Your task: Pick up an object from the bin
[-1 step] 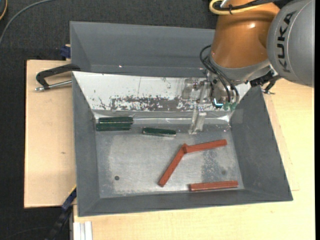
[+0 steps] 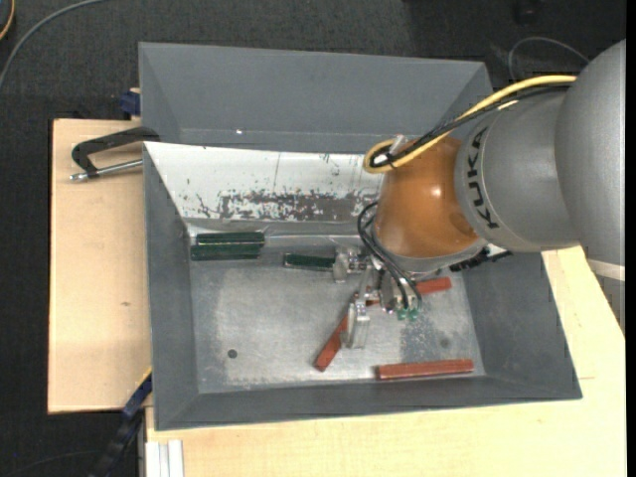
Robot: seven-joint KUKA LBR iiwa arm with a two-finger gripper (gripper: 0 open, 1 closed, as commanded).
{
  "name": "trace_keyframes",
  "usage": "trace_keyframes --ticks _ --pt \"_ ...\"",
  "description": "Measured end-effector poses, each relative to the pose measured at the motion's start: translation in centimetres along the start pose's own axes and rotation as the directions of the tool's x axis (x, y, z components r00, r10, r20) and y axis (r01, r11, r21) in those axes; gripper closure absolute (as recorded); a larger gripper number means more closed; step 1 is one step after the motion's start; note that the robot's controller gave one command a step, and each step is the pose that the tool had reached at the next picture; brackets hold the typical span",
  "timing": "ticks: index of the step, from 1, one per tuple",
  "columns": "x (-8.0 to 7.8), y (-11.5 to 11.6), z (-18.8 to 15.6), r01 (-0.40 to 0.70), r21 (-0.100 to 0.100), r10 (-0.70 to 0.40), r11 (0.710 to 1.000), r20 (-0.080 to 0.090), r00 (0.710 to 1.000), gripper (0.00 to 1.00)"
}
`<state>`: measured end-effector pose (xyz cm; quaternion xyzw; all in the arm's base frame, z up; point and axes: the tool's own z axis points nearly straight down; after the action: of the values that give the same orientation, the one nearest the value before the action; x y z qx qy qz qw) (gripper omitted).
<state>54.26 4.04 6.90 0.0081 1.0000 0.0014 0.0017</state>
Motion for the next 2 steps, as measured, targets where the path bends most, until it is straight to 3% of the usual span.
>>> trace_keyframes --ticks 1,2 --pt "4.32 -2.12 -0.15 0.198 0.002 -0.198 0.980 -0.006 0.980 0.00" --pt "4.26 -2.06 -0.16 0.198 0.001 -0.198 0.980 -0.004 0.980 1.00"
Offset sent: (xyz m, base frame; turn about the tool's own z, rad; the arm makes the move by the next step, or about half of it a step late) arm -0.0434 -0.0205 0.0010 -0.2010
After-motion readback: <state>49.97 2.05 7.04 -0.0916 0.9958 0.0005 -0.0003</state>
